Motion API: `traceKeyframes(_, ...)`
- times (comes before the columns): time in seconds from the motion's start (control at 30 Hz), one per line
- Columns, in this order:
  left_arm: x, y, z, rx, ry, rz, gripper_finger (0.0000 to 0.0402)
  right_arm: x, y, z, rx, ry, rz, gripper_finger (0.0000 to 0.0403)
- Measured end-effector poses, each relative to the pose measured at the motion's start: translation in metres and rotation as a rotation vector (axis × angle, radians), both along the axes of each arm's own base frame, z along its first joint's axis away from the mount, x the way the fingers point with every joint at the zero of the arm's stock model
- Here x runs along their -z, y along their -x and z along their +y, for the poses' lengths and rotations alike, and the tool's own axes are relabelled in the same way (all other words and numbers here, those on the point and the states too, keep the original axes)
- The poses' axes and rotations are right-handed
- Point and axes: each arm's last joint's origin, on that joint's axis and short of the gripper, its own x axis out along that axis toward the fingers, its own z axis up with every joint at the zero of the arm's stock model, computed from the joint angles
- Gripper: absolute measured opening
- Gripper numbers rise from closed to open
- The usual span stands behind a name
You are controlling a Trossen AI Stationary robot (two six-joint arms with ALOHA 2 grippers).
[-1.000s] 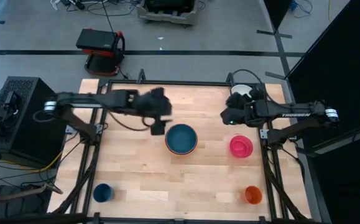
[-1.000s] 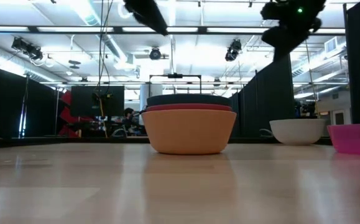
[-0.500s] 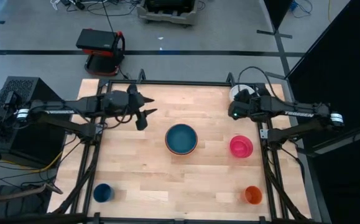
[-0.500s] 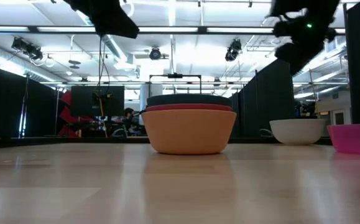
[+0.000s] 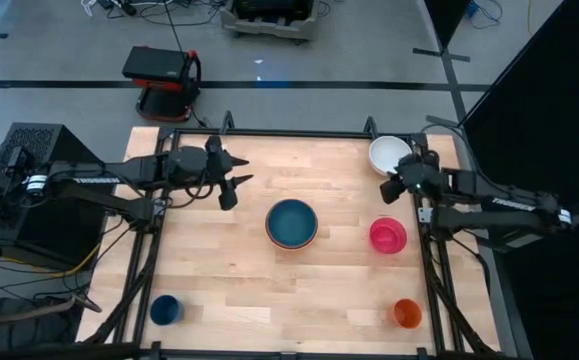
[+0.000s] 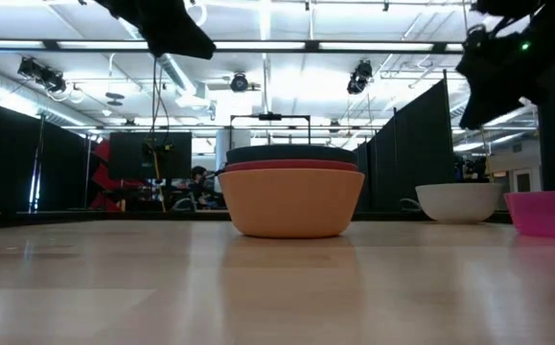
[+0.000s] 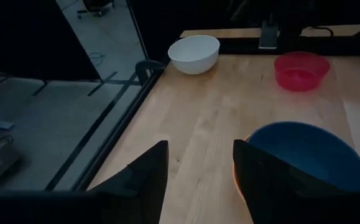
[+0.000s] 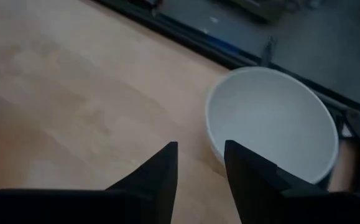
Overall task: Nest bowls inside each other
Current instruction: Stack the white bowl on top of the blue bowl
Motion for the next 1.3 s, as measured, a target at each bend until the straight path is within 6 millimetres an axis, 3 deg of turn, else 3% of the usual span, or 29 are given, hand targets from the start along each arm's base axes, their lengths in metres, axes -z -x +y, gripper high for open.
traceKeyframes(0.3, 0.000, 0.000, 0.000, 0.003, 0.015, -0.005, 0.0166, 0.020, -0.024, -0.034, 0.024, -0.090, 0.144, 0.0179)
traceKeyframes(0.57, 0.000, 0.000, 0.000, 0.006, 0.028, -0.009, 0.0164, 0.043, -0.034, -0.071, 0.039, -0.193, 0.236, 0.0234)
traceKeyframes(0.73, 0.002, 0.000, -0.001, 0.014, 0.040, 0.006, 0.0163, 0.056, -0.040, -0.090, 0.029, -0.233, 0.233, 0.0242)
traceKeyframes(1.0, 0.004, 0.001, -0.001, 0.012, 0.044, 0.030, 0.0165, 0.079, -0.041, -0.108, 0.042, -0.332, 0.273, 0.0201)
traceKeyframes(1.3, 0.004, 0.001, -0.001, 0.008, 0.055, 0.025, 0.0161, 0.068, -0.055, -0.108, -0.056, -0.326, 0.204, 0.0095)
